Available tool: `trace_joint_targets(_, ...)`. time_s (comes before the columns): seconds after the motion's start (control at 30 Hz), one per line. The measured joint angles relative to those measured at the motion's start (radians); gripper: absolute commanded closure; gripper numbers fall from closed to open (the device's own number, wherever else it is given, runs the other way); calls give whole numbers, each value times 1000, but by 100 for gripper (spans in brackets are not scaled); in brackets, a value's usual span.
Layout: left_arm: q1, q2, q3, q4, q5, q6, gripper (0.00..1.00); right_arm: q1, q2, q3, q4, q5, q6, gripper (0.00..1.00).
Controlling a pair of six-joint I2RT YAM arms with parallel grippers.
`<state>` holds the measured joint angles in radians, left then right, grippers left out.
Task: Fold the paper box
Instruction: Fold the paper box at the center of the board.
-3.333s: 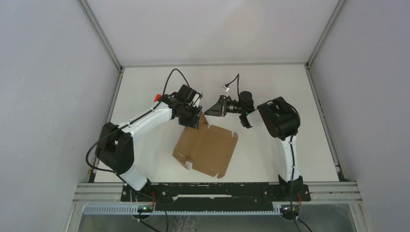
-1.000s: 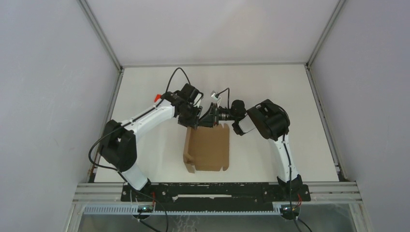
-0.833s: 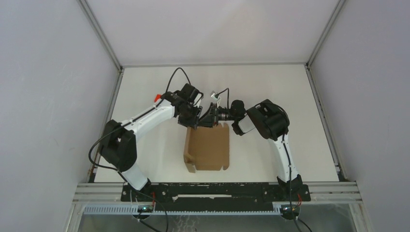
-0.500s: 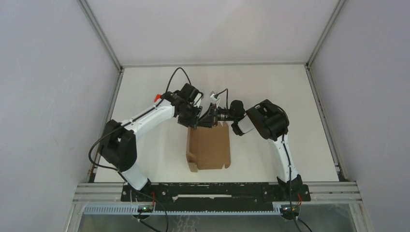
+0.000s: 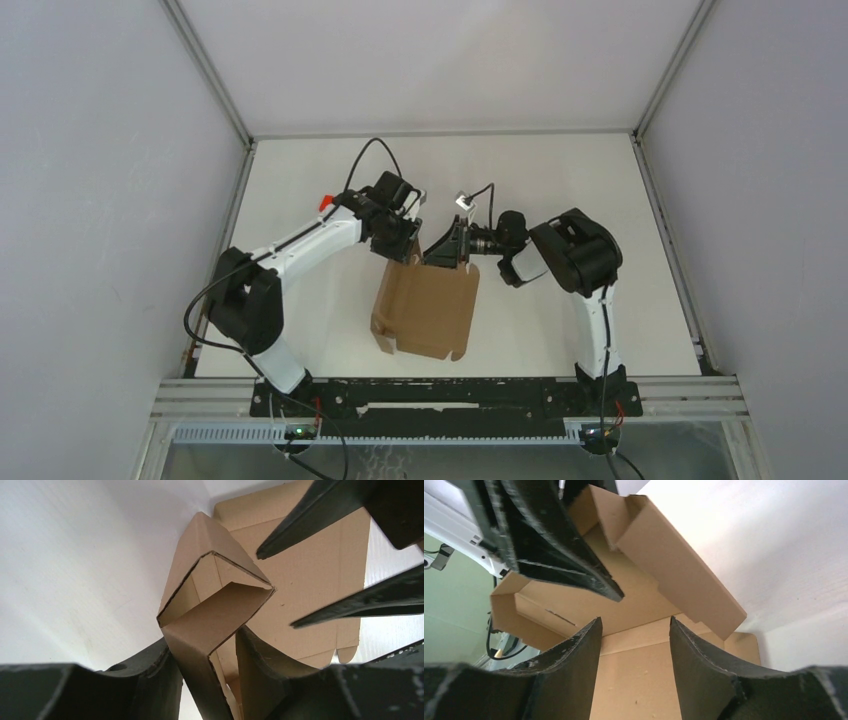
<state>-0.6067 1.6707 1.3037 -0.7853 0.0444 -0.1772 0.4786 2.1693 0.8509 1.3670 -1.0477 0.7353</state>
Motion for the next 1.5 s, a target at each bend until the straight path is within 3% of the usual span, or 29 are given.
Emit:
trace_joint_targets(0.27,0,0,-1,36,42,53,54,-61,-185,-175,-13,4,-51,38)
trace_joint_targets(0.53,-23,2,2,66,105,108,54,-21,-420,-226,-373,216,-336,38)
trace_joint_targets(0.7,-61,43,42,64,120,136,54,-9,-449,-238,-459,301,-416,39)
trace_joint_targets(1.33,-142,62,128,45,178,223,55,-54,-529,-493,-297,389,-410,42)
trace_joint_targets(1.5,-161,54,135,36,200,223,55,-31,-531,-486,-283,413,-417,54)
